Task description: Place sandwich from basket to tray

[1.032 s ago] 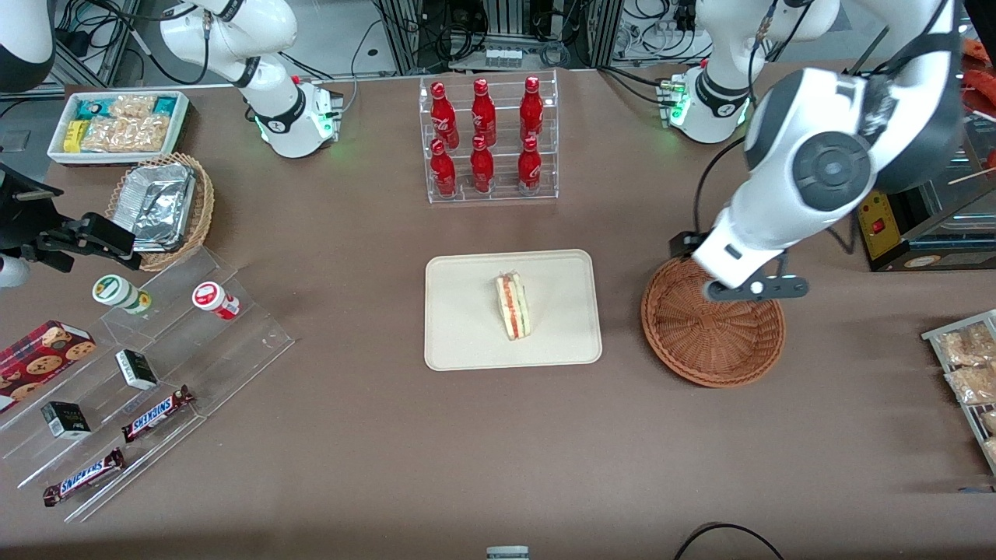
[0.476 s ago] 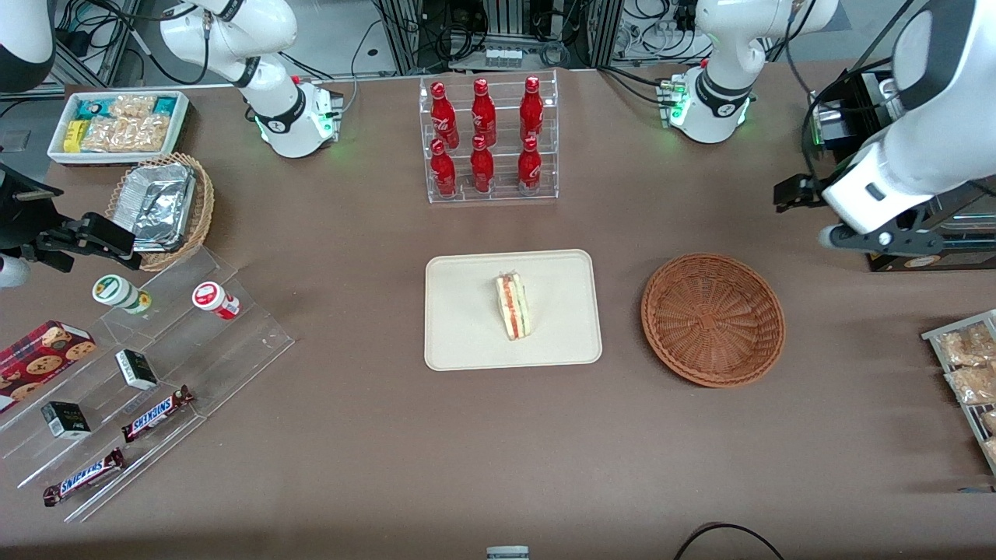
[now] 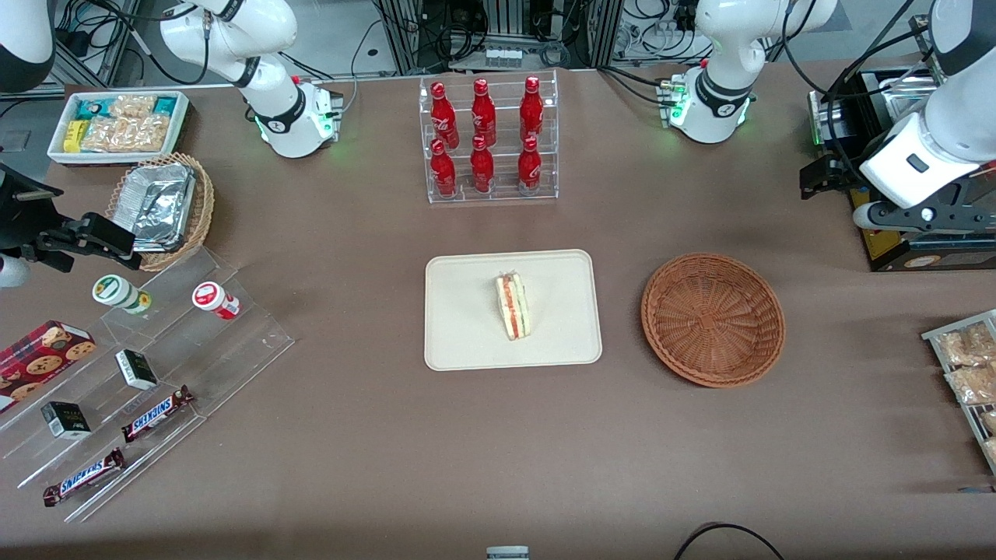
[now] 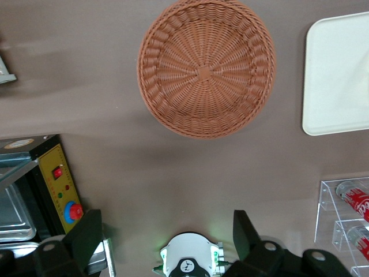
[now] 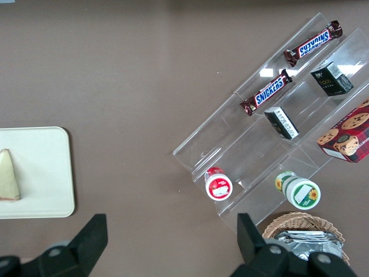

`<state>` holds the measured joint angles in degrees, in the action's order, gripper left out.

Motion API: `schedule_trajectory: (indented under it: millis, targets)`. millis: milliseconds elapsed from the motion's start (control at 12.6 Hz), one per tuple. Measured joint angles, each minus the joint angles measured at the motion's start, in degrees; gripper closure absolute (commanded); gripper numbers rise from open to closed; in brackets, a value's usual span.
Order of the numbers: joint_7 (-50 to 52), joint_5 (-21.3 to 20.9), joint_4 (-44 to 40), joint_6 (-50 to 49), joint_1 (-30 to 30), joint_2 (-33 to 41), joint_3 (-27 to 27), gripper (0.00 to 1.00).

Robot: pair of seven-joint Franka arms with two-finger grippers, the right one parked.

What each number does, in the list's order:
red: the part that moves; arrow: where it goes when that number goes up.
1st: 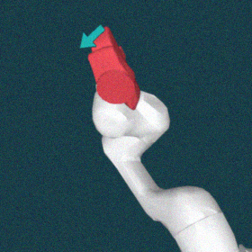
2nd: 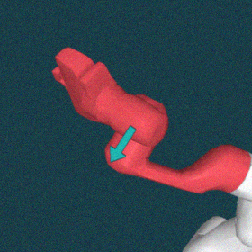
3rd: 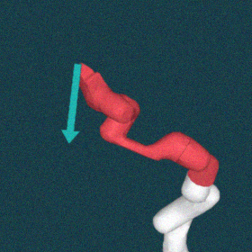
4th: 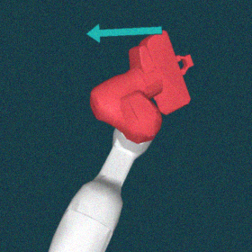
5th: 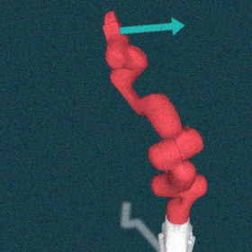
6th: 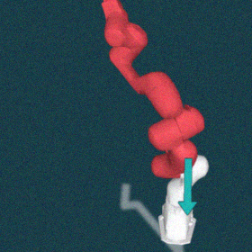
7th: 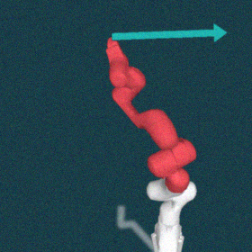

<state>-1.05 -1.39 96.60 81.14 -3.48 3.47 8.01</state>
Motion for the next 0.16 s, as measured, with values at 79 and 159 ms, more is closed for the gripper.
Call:
schedule_trajectory:
  millis: [79,159]
  targets:
    - [0.0,-0.2,-0.1,0.1,-0.1,0.0,-0.5,0.00]
    - [0.0,-0.2,-0.1,0.3,-0.1,0.0,-1.1,0.00]
